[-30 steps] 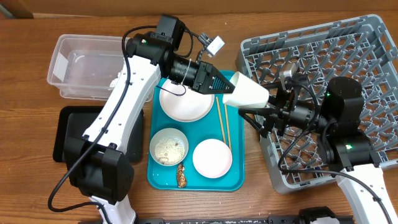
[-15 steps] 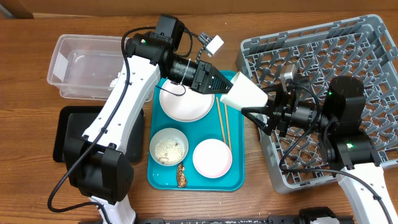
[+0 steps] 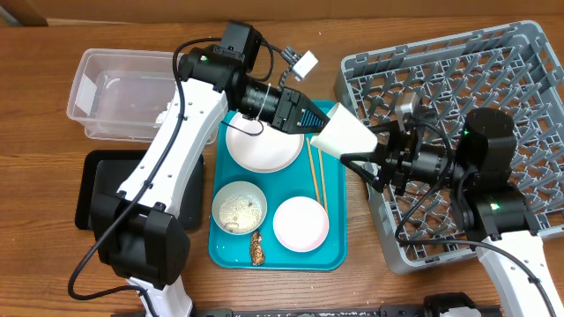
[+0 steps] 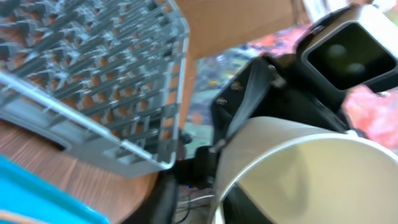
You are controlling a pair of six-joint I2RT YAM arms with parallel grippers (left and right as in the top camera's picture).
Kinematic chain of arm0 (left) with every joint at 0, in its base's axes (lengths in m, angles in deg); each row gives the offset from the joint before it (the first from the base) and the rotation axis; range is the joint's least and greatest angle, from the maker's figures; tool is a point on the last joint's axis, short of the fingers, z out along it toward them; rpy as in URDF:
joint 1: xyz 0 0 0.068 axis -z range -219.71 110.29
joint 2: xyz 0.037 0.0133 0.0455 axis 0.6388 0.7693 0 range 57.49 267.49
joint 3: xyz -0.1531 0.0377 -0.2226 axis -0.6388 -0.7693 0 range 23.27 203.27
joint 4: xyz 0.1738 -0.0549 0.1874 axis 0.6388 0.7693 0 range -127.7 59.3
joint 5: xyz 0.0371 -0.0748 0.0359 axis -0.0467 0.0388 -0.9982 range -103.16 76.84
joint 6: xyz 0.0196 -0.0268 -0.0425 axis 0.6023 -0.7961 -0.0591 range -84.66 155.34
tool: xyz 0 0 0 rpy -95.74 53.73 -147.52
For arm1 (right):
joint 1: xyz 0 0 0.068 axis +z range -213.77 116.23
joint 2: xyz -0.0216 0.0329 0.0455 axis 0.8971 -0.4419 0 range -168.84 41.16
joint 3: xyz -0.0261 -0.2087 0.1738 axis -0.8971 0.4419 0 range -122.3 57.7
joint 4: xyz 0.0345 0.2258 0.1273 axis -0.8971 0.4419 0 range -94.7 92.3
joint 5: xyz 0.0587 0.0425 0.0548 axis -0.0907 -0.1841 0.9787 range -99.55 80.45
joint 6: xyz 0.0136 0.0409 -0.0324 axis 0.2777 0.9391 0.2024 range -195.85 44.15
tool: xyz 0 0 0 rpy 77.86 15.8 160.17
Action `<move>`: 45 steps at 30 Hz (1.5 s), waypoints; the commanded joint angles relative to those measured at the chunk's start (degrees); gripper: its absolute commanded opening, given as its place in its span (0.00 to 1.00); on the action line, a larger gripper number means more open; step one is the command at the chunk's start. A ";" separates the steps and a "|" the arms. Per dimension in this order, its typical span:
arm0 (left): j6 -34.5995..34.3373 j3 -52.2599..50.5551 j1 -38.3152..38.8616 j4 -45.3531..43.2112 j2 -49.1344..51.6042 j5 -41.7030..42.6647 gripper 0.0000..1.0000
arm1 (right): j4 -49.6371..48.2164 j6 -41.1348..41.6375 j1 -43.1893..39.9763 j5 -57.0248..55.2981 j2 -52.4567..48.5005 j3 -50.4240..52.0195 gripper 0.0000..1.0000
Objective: Sort waste into correct bins and load items into the dishwasher
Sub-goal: 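Lift the cup and hand it from the left gripper to the right gripper, then place the cup in the dish rack's right side with the right gripper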
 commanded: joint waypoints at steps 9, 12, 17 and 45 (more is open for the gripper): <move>-8.50 0.35 -2.23 7.02 -1.42 -40.59 0.24 | 16.00 0.83 0.28 -21.35 1.07 -1.84 0.26; -9.62 0.35 -3.50 8.85 -3.15 -49.20 0.25 | 23.80 2.67 0.24 -33.92 1.16 -4.92 0.23; -12.83 0.35 -5.25 11.45 -7.39 -64.89 0.26 | 36.39 6.82 -2.40 -54.27 1.09 -14.16 0.23; -25.64 0.35 -9.66 12.92 -18.60 -80.65 0.26 | 47.63 13.99 -45.51 -58.86 -29.07 -26.36 0.22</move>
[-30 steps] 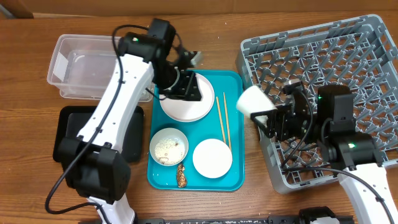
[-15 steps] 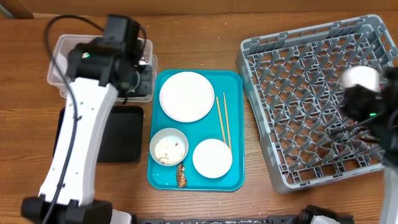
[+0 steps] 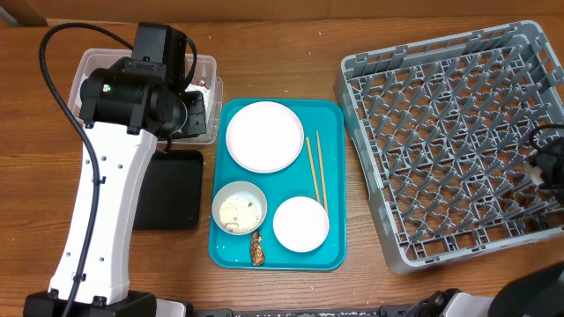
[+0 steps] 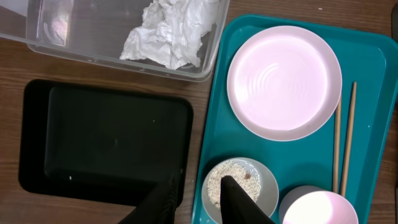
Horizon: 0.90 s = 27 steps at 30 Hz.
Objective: Sort waste into correct bins and load items into the dishwasher
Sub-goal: 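Place the cup in the dish rack's right side with the right gripper, then reach the right gripper to the small white plate and grasp it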
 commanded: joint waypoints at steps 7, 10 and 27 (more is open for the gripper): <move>-1.36 0.39 -0.22 0.04 -0.44 -0.26 0.26 | 1.62 0.63 -0.24 -0.72 -5.07 -0.87 0.63; -1.36 0.39 -0.22 0.02 -0.39 -0.26 0.27 | 1.29 0.63 -0.24 4.37 -5.05 -0.87 1.00; -1.16 0.39 -0.22 0.00 -0.39 -0.26 0.42 | 1.95 -5.03 3.89 26.03 9.44 -1.68 0.95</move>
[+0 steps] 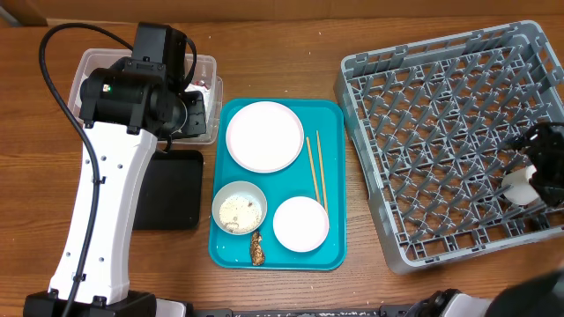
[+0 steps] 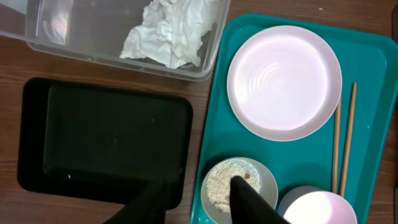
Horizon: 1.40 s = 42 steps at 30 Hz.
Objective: Sort waste into correct bins and load items into the dishwasher
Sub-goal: 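Reach the right gripper to the small white plate and grasp it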
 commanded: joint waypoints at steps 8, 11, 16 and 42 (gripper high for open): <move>-0.90 0.39 -0.22 0.48 -0.39 -0.31 0.77 | 4.00 -10.10 25.70 10.12 9.55 -1.29 0.94; -0.90 0.39 -0.22 0.92 -0.39 -0.31 0.82 | 5.27 -9.84 38.91 6.99 8.28 -0.96 0.95; -0.90 0.39 -0.22 1.09 -0.39 -0.28 0.83 | 5.70 -8.83 54.86 2.78 3.54 -0.79 0.97; -0.87 0.39 -0.22 1.25 -0.39 -0.31 0.84 | -6.58 3.78 72.15 -4.13 -17.64 12.41 0.51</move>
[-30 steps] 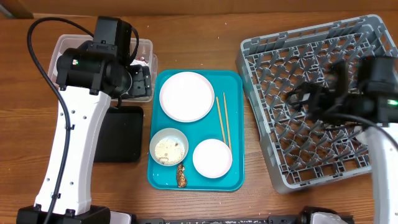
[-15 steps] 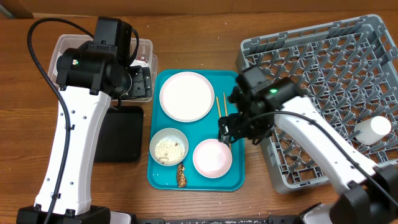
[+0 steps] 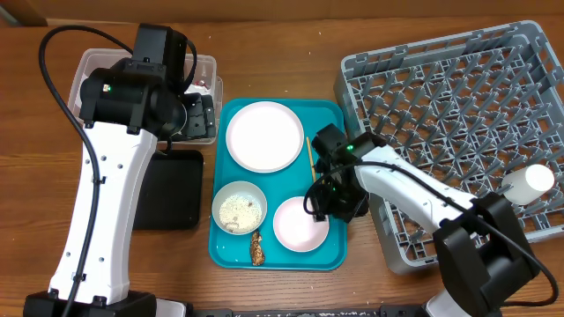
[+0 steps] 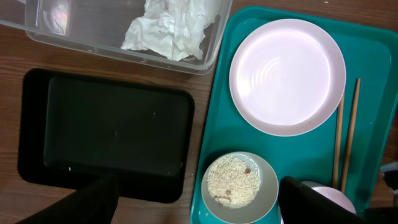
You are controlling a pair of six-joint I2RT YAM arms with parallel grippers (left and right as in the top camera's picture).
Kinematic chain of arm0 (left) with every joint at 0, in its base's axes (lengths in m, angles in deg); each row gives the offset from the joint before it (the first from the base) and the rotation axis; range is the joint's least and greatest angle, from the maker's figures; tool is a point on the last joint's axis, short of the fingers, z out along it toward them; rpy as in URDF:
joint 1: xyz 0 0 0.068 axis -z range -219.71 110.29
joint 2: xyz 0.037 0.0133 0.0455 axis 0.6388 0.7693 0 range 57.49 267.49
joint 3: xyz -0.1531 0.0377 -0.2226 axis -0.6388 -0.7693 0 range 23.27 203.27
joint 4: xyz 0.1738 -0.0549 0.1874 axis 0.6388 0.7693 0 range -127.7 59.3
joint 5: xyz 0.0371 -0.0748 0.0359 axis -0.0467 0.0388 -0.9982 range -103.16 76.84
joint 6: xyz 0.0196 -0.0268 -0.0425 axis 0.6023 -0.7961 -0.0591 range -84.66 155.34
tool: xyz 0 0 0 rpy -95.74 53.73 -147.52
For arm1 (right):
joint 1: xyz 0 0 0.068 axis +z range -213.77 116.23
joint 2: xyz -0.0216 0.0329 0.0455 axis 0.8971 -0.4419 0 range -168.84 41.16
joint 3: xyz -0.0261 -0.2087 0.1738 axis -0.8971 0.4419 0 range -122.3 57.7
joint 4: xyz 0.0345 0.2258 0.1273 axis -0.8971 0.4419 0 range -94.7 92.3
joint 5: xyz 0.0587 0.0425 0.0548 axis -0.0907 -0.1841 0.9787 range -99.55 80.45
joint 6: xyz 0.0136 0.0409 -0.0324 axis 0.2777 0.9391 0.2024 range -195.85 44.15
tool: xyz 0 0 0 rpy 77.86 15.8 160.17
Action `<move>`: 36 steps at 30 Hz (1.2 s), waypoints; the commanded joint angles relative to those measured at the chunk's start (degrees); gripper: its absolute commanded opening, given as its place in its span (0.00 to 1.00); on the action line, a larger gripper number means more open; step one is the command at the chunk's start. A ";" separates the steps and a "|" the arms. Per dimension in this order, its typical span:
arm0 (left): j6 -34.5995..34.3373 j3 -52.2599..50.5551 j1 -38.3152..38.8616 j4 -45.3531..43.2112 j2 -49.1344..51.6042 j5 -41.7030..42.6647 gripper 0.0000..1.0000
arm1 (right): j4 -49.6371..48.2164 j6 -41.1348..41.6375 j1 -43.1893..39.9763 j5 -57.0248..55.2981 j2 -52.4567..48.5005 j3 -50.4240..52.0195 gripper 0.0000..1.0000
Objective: Sort waste into correct bins and load items into the dishwasher
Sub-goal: 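Reach the right gripper to the small white plate and grasp it, then lift the small plate with the right gripper and set it in the rack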
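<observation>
The teal tray (image 3: 330,255) carries a white plate (image 3: 264,136), a grey bowl of rice (image 4: 239,181), a small white bowl (image 3: 298,225), chopsticks (image 3: 315,172) and a brown food scrap (image 3: 257,249). A white cup (image 3: 534,180) lies in the grey dish rack (image 3: 441,106) at its right side. My left gripper (image 4: 199,208) hangs open high above the black tray and the rice bowl, its fingers (image 4: 93,202) far apart. My right gripper (image 3: 337,201) is low over the tray, at the small bowl's upper right rim; how its jaws stand is hidden.
A clear bin (image 4: 93,31) holding crumpled tissue (image 4: 171,28) stands at the back left. A black tray (image 4: 112,134) lies in front of it, left of the teal tray. The right arm crosses the rack's front left corner.
The right arm has left the rack's right side and now reaches over the tray by the small bowl. The cup lies in the rack. My left gripper's fingers stand wider apart.
First the white cup was between both grippers above the tray's right edge. Then the left arm was back over the bins with its fingers close together, and the right arm was at the rack's far right with the cup. Now the cup rests there.
</observation>
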 commanded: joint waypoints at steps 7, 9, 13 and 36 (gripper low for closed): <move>0.04 0.39 -0.22 -0.07 -0.39 -0.28 0.84 | -2.40 0.68 0.26 -0.44 -0.02 1.42 0.04; 0.04 0.39 -0.22 -0.04 -0.39 -0.28 0.84 | -2.29 0.66 0.15 -0.46 0.20 0.92 0.04; 0.04 0.39 -0.22 -0.04 -0.39 -0.28 0.83 | -1.01 0.61 -0.46 -0.79 2.47 -1.95 0.04; 0.04 0.39 -0.22 -0.46 -0.39 -0.28 0.82 | -22.36 -5.92 -31.19 -53.70 19.19 -19.45 0.04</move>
